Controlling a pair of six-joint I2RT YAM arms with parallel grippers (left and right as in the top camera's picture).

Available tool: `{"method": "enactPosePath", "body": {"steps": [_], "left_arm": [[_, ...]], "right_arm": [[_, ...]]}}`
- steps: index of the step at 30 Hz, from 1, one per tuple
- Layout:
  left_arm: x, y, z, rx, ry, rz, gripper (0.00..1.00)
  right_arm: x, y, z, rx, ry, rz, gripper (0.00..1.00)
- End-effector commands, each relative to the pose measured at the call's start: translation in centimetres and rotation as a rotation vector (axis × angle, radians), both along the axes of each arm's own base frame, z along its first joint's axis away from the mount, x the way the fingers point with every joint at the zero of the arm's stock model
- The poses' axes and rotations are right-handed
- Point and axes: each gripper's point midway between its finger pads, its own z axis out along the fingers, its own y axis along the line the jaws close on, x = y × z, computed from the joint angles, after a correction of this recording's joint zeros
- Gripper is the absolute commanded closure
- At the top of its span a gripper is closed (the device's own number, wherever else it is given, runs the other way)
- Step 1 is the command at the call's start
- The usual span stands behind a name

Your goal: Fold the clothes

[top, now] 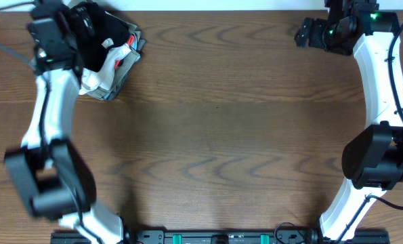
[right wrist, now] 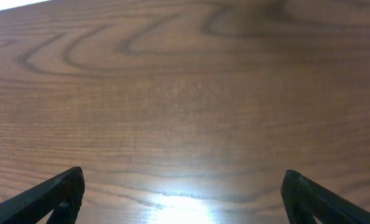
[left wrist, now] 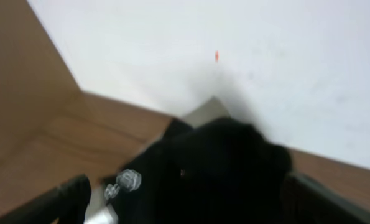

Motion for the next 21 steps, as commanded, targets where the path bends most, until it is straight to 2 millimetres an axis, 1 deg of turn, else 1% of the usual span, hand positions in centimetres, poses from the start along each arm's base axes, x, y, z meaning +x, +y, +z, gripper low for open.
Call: {"method": "enactPosePath", "body": {"steps": [1,4,6,7,9,11,13,17,21], "left_arm": [[-3.4,-1.0,5.7,0.005,-0.048,-0.006,0.02],[-6.2,-2.1,7.3,-0.004,-0.014,-0.018,0.02],[-7.7,-2.8,7.5,-0.011,0.020,-0.026,0.02],[-8.3,-3.0,7.5,-0.015,0.038,-0.027,0.02],[-9.1,-3.1,7.2,-0.020,0.066,-0.027,0.02],[-9.5,-3.2,6.8,-0.025,0.088,-0.026,0.02],[-9.6,-3.2,6.4,-0.028,0.102,-0.027,0.02],[-9.9,-3.2,5.7,-0.034,0.131,-0.026,0.02],[-10.0,-3.3,5.4,-0.036,0.143,-0.026,0.02]], "right_arm": [[0.8,0.5,2.8,-0.051,-0.088,0.078,0.01],[0.9,1.1,6.4,-0.103,-0.183,0.152,0.01],[0.6,1.8,9.2,-0.120,-0.248,0.180,0.01],[0.2,2.6,10.9,-0.112,-0.286,0.197,0.01],[-0.6,4.1,13.3,-0.090,-0.340,0.232,0.01],[-1.9,5.7,16.1,-0.082,-0.403,0.265,0.01],[-3.2,6.9,17.8,-0.079,-0.438,0.288,0.01],[-5.0,8.5,20.0,-0.073,-0.481,0.324,0.01],[-5.6,9.3,20.6,-0.070,-0.495,0.340,0.01]]}}
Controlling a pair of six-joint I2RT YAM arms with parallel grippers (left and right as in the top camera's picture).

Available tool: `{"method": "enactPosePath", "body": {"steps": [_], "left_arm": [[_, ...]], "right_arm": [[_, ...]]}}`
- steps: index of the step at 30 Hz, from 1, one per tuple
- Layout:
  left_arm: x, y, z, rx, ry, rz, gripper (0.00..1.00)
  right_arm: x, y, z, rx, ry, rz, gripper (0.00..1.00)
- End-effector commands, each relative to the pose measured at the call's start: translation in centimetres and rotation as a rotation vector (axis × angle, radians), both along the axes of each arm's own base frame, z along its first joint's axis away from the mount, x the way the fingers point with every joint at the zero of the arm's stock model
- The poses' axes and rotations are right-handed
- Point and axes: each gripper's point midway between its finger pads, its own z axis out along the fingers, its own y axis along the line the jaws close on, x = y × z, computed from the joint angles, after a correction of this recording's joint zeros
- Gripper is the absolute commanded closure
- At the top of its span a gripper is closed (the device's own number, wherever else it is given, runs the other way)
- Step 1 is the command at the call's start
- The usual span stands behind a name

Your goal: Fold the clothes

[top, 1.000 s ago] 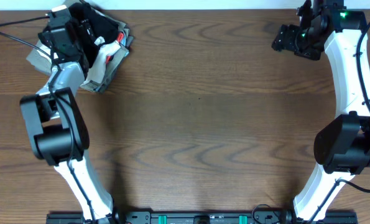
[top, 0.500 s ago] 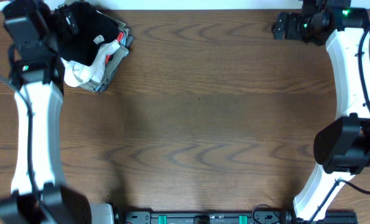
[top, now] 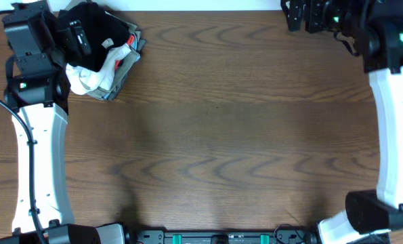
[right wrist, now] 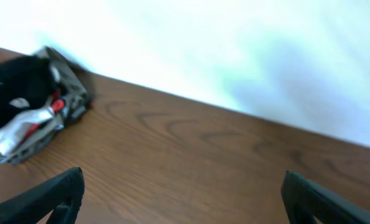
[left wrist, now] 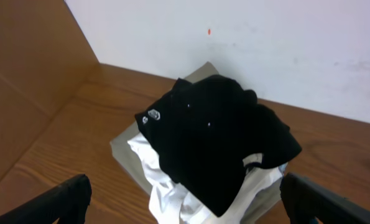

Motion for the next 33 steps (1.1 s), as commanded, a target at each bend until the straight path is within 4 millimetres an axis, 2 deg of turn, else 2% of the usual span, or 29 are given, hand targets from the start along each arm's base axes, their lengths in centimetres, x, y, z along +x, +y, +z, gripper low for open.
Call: {"method": "enactPosePath", "body": {"steps": [1,6,8,10,16,19,21,25,33], "left_arm": [[0.0,0.0,-0.4,-0.005,0.011,0.003,0.02],[-0.1,0.0,-0.5,-0.006,0.014,0.003,0.02],[-0.1,0.0,-0.5,-0.006,0.014,0.003,0.02],[-0.1,0.0,-0.5,-0.006,0.014,0.003,0.02],[0.0,0.0,-0.5,-0.006,0.014,0.002,0.02],[0.0,0.0,-0.5,-0.005,0.014,0.002,0.02],[-0.1,0.0,-0.5,-0.006,0.015,0.002,0.02],[-0.1,0.0,-0.5,-0.006,0.014,0.003,0.02],[-0.1,0.0,-0.5,-0.006,0.014,0.003,0.02]], "right_arm": [[0.2,0.6,-0.7,-0.017,0.013,0.021,0.01],[0.2,0.5,-0.9,-0.020,0.019,0.022,0.01],[0.0,-0.4,-1.7,-0.078,0.040,-0.006,0.01],[-0.3,-0.5,-2.2,-0.082,0.063,-0.010,0.01],[-2.7,0.6,-0.6,-0.107,0.023,0.010,0.01],[-4.1,0.4,-0.9,-0.115,0.004,0.000,0.01],[-5.0,0.1,-1.8,-0.112,-0.004,-0.004,0.01],[-7.0,-1.6,-5.1,-0.096,-0.034,-0.030,0.01],[-12.7,-4.8,-13.9,-0.040,-0.099,-0.068,0.01]]}}
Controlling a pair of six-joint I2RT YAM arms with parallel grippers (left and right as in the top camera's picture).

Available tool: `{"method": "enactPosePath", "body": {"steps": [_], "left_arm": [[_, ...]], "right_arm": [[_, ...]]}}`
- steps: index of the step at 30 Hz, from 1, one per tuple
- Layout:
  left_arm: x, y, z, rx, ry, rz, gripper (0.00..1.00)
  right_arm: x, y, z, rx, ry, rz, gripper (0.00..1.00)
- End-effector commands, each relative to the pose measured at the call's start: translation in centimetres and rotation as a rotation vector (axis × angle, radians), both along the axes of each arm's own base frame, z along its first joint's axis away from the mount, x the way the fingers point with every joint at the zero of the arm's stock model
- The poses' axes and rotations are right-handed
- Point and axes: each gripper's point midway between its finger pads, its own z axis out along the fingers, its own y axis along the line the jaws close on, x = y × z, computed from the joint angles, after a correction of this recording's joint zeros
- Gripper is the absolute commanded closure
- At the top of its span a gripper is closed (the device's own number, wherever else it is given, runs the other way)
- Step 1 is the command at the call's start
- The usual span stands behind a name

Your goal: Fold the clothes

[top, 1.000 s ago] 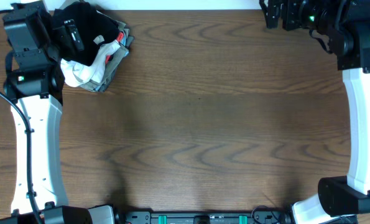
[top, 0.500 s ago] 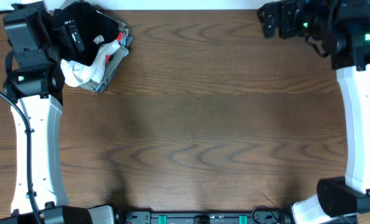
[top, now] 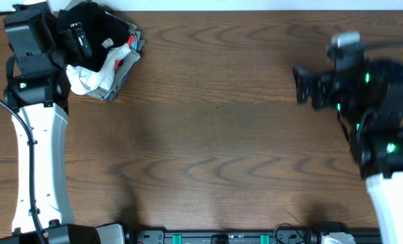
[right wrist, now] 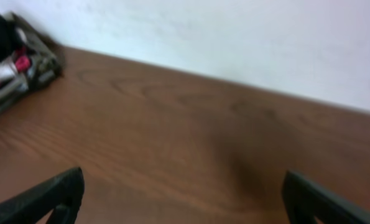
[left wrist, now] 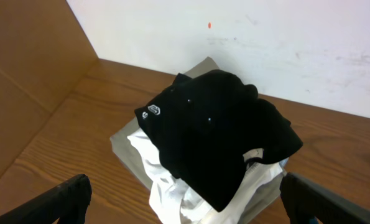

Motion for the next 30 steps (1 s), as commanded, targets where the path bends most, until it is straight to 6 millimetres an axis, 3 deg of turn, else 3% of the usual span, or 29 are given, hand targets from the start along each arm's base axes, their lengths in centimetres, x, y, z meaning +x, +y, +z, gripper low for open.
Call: {"method": "enactPosePath", "body": {"steps": [1,7,15,27,30], "left_arm": [[0.1,0.0,-0.1,-0.003,0.000,0.002,0.02],[0.1,0.0,-0.1,-0.003,0.000,0.002,0.02],[0.1,0.0,-0.1,-0.003,0.000,0.002,0.02],[0.1,0.0,-0.1,-0.003,0.000,0.002,0.02],[0.1,0.0,-0.1,-0.003,0.000,0.002,0.02]], "right_arm": [[-2.8,-0.6,-3.8,0.012,0.003,0.007,0.01],[-6.3,-0.9,-8.5,0.013,-0.125,-0.003,0.01],[-8.7,-1.0,-13.8,0.120,-0.141,-0.054,0.01],[-10.0,-1.7,-17.3,0.100,-0.177,-0.095,0.01],[-10.0,-1.5,-16.7,0.102,-0.210,-0.082,0.01]]}}
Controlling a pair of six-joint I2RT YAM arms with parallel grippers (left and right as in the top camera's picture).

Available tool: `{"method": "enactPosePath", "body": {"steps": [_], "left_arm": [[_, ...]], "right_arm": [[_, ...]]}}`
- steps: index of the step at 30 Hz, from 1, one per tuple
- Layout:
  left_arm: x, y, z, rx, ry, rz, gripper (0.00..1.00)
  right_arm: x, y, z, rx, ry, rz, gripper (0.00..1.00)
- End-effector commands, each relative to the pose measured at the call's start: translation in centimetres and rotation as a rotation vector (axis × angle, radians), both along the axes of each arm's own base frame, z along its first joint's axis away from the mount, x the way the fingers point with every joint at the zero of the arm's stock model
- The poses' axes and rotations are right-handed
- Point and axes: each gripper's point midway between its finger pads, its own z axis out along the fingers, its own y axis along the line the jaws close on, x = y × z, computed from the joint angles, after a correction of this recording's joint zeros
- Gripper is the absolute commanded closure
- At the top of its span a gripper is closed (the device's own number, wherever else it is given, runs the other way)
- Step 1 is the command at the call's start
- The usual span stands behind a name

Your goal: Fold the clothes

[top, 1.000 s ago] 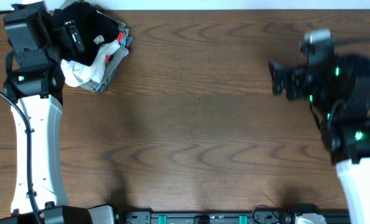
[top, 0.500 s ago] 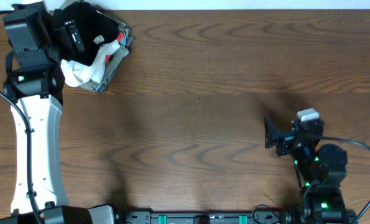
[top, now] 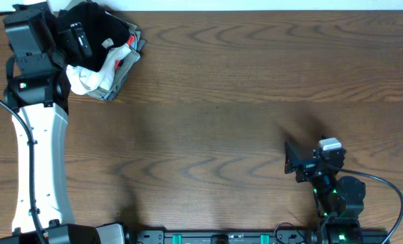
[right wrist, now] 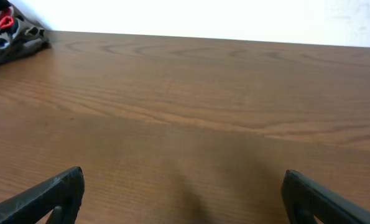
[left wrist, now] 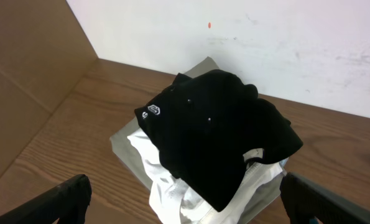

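Note:
The clothes lie in a pile (top: 103, 57) at the table's far left corner. In the left wrist view a black garment (left wrist: 219, 140) tops a crumpled white one (left wrist: 172, 190) and a grey one (left wrist: 125, 144). My left gripper (top: 78, 37) hovers at the pile's left side, open and holding nothing; its fingertips (left wrist: 66, 196) flank the pile. My right gripper (top: 293, 160) is low at the front right, open and holding nothing, far from the pile (right wrist: 13, 31).
The brown wooden table (top: 221, 115) stretches between the two arms. A white wall (left wrist: 265, 43) runs behind the far edge. A brown cardboard panel (left wrist: 23, 74) stands left of the pile. The right arm is folded near the front edge (top: 333, 196).
My right arm has drawn back from the middle right of the table to the front right, near the front edge. The left arm and the pile have not moved.
At first my left gripper was close over the pile and my right one at the far right corner. Then the left stood back beside the pile and stayed there. The right was at the far edge, then mid-right, now front right. Both stayed open.

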Motion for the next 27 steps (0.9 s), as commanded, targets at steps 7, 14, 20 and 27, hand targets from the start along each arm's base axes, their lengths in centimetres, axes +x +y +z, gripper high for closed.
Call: {"method": "enactPosePath", "body": {"steps": [7,14,20,27], "left_arm": [[0.1,0.0,-0.1,-0.003,0.000,0.003,0.02],[0.1,0.0,-0.1,-0.003,0.000,0.003,0.02],[0.1,0.0,-0.1,-0.003,0.000,0.003,0.02],[0.1,0.0,-0.1,-0.003,0.000,0.003,0.02]], "right_arm": [[-0.1,0.2,1.3,0.014,-0.065,0.001,0.01],[-0.5,0.4,4.0,0.017,-0.184,0.007,0.01],[-0.5,0.3,4.2,0.017,-0.190,0.006,0.01],[-0.5,0.3,4.1,0.017,-0.189,0.006,0.01]]}}
